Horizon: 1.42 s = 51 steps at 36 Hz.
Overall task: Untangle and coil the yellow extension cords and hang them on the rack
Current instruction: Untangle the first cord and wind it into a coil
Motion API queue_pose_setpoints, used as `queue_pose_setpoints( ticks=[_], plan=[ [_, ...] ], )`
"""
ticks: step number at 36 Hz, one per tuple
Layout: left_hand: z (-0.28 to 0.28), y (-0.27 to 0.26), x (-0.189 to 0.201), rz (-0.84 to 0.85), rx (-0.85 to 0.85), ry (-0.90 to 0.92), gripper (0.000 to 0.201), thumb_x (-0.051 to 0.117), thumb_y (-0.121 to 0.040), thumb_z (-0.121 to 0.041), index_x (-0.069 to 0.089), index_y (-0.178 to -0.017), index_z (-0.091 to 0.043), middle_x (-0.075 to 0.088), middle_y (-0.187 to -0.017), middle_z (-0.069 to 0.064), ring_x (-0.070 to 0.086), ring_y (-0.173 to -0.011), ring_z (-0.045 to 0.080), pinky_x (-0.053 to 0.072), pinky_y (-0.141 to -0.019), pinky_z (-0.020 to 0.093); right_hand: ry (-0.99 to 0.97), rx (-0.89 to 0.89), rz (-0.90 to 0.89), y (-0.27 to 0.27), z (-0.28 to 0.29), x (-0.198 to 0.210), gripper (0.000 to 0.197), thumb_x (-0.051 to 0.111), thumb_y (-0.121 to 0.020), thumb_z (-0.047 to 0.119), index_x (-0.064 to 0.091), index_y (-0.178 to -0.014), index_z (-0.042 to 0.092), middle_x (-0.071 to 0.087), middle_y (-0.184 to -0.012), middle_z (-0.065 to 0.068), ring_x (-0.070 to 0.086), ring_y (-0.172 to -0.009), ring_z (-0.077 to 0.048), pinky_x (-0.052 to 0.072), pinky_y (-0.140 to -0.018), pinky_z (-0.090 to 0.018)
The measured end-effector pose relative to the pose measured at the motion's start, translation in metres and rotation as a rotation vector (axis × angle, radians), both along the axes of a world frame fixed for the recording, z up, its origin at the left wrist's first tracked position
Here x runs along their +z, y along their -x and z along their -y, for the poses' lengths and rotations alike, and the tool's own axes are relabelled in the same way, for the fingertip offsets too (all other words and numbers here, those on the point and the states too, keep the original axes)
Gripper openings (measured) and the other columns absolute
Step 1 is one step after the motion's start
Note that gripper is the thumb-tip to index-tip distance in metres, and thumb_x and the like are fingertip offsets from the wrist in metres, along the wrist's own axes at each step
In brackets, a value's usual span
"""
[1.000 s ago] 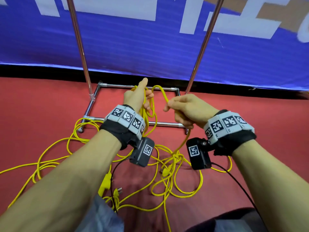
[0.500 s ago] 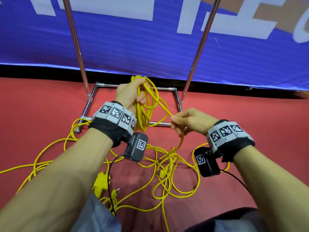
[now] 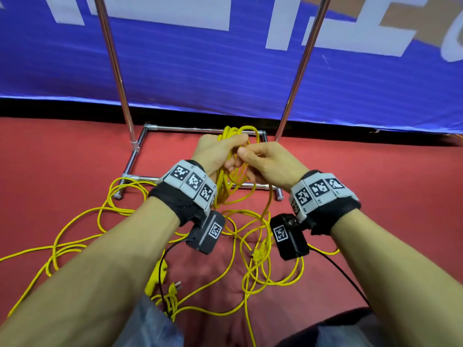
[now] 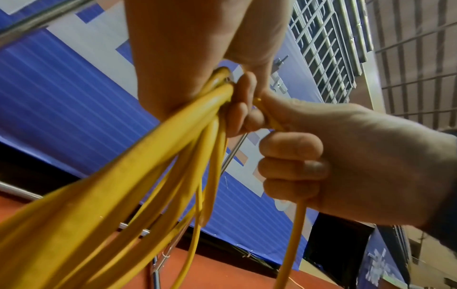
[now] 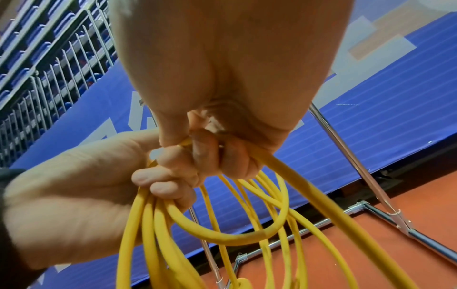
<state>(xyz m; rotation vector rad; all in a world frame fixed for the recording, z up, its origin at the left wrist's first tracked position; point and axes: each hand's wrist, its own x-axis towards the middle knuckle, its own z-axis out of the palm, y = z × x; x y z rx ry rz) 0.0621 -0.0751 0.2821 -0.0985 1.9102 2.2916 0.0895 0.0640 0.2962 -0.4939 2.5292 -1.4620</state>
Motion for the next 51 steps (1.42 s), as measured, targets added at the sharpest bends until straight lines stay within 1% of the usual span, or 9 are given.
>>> queue_pose_setpoints(
  ticks=[5,8,15,23,28,31,37,42,51],
  plan=[
    [0.002,0.006,0.004,-0.054,0.096,-0.136,0.026,0.063,-0.089,-0.009,0.058,-0.064,-0.002,0.047,-0.075,0.021,0.032,-0.030,0.012,0.029,-0.036,0.019,0.032,-0.018,0.163,-0.004,-0.011,-0.008,0.036,0.043,-0.102,0.026,0.060,-0.078,0.005,0.054,-0.056,-0.008,0.054,-0.055,-0.021,0.045,-0.058,-0.027],
    [0.009,0.012,0.009,-0.095,0.163,-0.241,0.025,0.058,-0.092,-0.003,0.055,-0.067,0.000,0.054,-0.068,0.015,0.030,-0.030,0.009,0.027,-0.036,0.018,-0.045,-0.025,0.273,-0.010,-0.024,-0.017,0.029,0.042,-0.102,0.016,0.056,-0.078,0.009,0.055,-0.063,-0.008,0.060,-0.065,-0.022,0.042,-0.054,-0.017],
    [0.021,0.019,0.004,-0.082,0.191,-0.240,0.034,0.064,-0.092,-0.016,0.059,-0.060,-0.006,0.050,-0.068,0.015,0.032,-0.029,0.011,0.028,-0.037,0.019,-0.076,-0.025,0.118,-0.011,-0.025,-0.010,0.028,0.042,-0.102,0.011,0.059,-0.089,-0.007,0.055,-0.060,-0.004,0.049,-0.048,-0.013,0.038,-0.046,-0.013],
    [-0.009,-0.008,-0.006,-0.034,0.081,-0.088,0.025,0.072,-0.084,-0.015,0.059,-0.065,-0.005,0.047,-0.049,0.012,0.032,-0.031,0.014,0.027,-0.037,0.021,0.054,-0.109,0.007,-0.001,-0.004,0.003,0.029,0.043,-0.102,0.017,0.060,-0.080,0.011,0.053,-0.056,-0.005,0.038,-0.039,-0.006,0.032,-0.042,-0.016],
    [-0.012,-0.007,-0.010,-0.018,0.091,-0.045,0.022,0.072,-0.081,-0.013,0.062,-0.072,0.004,0.047,-0.055,0.016,0.034,-0.034,0.018,0.029,-0.040,0.025,0.004,-0.077,0.011,-0.002,-0.009,-0.003,0.030,0.044,-0.102,0.024,0.062,-0.082,0.011,0.057,-0.056,-0.006,0.046,-0.044,-0.013,0.038,-0.049,-0.024],
    [-0.015,-0.003,-0.010,-0.017,0.145,-0.047,0.028,0.069,-0.080,-0.008,0.053,-0.057,-0.003,0.040,-0.040,0.008,0.034,-0.033,0.017,0.030,-0.042,0.025,0.089,-0.063,0.144,-0.006,-0.009,-0.007,0.031,0.043,-0.103,0.021,0.059,-0.081,0.007,0.059,-0.058,-0.009,0.051,-0.045,-0.016,0.043,-0.050,-0.024],
    [-0.006,0.013,0.000,-0.048,0.296,-0.176,0.036,0.062,-0.082,0.001,0.046,-0.051,-0.009,0.031,-0.036,0.002,0.027,-0.030,0.014,0.024,-0.039,0.021,-0.013,-0.036,0.340,-0.013,-0.021,-0.024,0.025,0.041,-0.102,0.011,0.058,-0.084,0.010,0.063,-0.071,-0.007,0.064,-0.075,-0.021,0.044,-0.074,-0.033],
    [0.009,0.021,0.003,-0.042,0.363,-0.207,0.028,0.062,-0.082,-0.003,0.048,-0.058,-0.009,0.036,-0.056,0.007,0.029,-0.030,0.015,0.026,-0.039,0.021,0.026,-0.005,0.227,-0.019,-0.021,-0.011,0.025,0.037,-0.103,0.006,0.057,-0.088,0.002,0.059,-0.068,-0.010,0.049,-0.050,-0.016,0.042,-0.048,-0.018],
    [0.007,0.007,0.000,0.028,0.237,-0.149,0.031,0.079,-0.075,-0.030,0.061,-0.071,-0.005,0.040,-0.051,0.011,0.036,-0.036,0.020,0.035,-0.046,0.027,0.095,0.072,0.112,-0.017,0.003,0.008,0.025,0.039,-0.104,0.016,0.060,-0.100,0.003,0.051,-0.059,-0.011,0.039,-0.046,-0.010,0.032,-0.047,-0.015]
  ],
)
